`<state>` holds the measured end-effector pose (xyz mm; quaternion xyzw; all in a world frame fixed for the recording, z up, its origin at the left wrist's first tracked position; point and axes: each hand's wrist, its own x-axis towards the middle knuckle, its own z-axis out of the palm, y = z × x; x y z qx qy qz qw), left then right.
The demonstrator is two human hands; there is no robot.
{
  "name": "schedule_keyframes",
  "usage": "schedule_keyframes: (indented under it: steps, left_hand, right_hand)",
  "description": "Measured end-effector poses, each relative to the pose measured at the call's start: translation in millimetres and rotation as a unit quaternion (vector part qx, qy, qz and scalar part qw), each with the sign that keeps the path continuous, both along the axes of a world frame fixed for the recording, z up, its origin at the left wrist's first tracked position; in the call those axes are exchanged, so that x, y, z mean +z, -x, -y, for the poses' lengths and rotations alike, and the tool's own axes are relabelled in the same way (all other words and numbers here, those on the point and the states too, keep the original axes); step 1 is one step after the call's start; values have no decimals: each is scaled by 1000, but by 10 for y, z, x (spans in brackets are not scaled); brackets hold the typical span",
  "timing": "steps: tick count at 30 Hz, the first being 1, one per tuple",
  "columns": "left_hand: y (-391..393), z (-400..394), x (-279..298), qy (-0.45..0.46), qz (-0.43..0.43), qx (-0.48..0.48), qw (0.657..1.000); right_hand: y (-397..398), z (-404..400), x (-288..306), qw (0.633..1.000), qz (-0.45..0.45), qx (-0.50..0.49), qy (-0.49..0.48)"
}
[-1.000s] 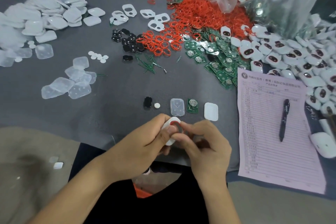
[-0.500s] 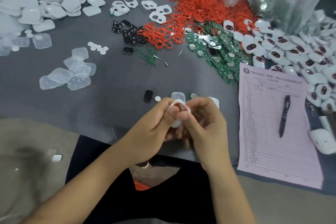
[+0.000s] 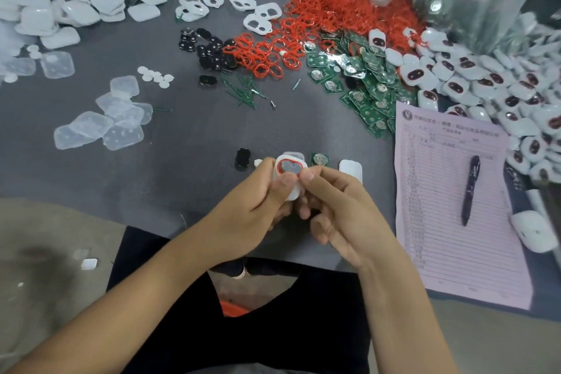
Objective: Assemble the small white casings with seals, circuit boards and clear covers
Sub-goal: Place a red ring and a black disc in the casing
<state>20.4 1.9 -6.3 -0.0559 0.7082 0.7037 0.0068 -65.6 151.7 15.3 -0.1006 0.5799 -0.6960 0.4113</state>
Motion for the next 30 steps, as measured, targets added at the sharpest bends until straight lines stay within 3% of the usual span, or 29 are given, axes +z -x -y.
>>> schedule_keyframes:
  steps: [4,9,12,14,17,23,25,28,30]
  left_hand:
    - [14,-24,2,43,3,-9,999]
    - [35,18,53,-14,16,-20,1000]
    - [-38,-25,69,87,-8,10,996]
    - [-132,-90,61,150,-16,88,985]
    - [-269,-196,84,165,-44,196,966]
    - [-346,4,92,260,-37,207,942]
    - [-374,121,95,239,-35,228,943]
    - [-376,311,74,122,-11,303,945]
    - [-375,442,27,66,3,327,943]
  right_hand:
    - [-4,-1,-21,998,-45,-22,-42]
    - [-14,2,-30,999,-34,-23,-3]
    - [-44,33,-61,997,-56,-56,-15]
    - [-80,50,-101,994,-76,-77,-21]
    - [-102,76,-120,993,-88,-81,-18]
    - [-151,196,-118,976,-211,-17,-47]
    - [-175,314,-160,932,-347,-80,-70]
    - [-189,482,-239,785,-569,-156,-191]
    - [-198,599,-258,723,-623,-144,-261]
